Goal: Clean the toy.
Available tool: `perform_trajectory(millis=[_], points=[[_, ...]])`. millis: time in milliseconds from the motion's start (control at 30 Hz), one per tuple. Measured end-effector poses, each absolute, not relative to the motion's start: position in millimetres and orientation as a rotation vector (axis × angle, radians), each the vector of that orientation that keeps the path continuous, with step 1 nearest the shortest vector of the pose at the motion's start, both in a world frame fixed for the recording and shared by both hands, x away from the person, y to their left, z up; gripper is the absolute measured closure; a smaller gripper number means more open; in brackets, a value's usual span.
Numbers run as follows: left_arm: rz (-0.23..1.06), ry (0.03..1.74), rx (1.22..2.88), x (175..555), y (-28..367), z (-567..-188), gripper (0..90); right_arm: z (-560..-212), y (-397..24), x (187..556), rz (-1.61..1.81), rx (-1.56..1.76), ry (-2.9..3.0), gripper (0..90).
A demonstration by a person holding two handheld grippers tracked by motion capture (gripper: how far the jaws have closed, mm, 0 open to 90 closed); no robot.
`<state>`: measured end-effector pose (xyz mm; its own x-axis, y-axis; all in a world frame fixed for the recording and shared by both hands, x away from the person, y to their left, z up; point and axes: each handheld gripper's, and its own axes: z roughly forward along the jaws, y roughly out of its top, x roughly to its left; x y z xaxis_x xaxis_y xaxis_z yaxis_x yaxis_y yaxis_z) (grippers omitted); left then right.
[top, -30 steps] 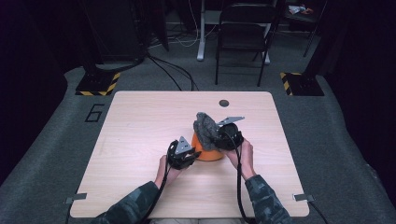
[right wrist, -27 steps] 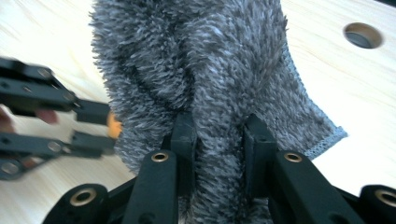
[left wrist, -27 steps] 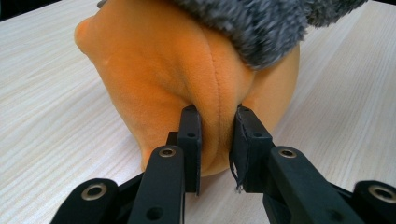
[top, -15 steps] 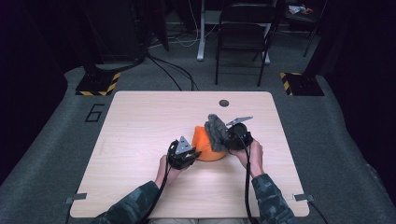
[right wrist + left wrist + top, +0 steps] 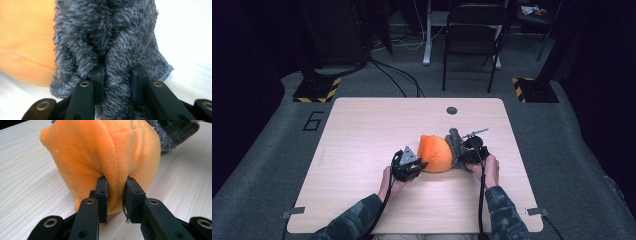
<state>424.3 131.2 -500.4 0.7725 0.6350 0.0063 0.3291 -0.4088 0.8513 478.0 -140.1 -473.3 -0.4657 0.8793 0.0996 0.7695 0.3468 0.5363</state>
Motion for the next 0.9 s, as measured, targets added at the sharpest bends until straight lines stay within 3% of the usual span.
perform_trajectory(millis=[133, 300, 667, 833, 900], points=[[0.404, 0.728, 2.024, 425.2, 132.5, -500.8, 74.7, -490.4, -141.0, 481.7, 0.689, 1.504, 2.418, 69.3], [0.400, 0.733, 2.020, 425.3, 132.4, -500.6, 74.7, -483.2, -142.0, 480.6, 0.630, 1.468, 2.410, 70.2], [0.411, 0.745, 2.015, 428.9, 136.4, -501.6, 74.5, -411.1, -127.6, 458.4, 0.966, 1.323, 2.286, 70.4], [0.417, 0.758, 2.009, 429.4, 138.9, -502.9, 72.9, -425.9, -109.2, 461.1, 0.970, 1.306, 2.341, 71.0], [0.413, 0.768, 2.001, 428.7, 139.6, -501.3, 66.7, -432.7, -106.3, 462.3, 0.952, 1.308, 2.332, 71.2]])
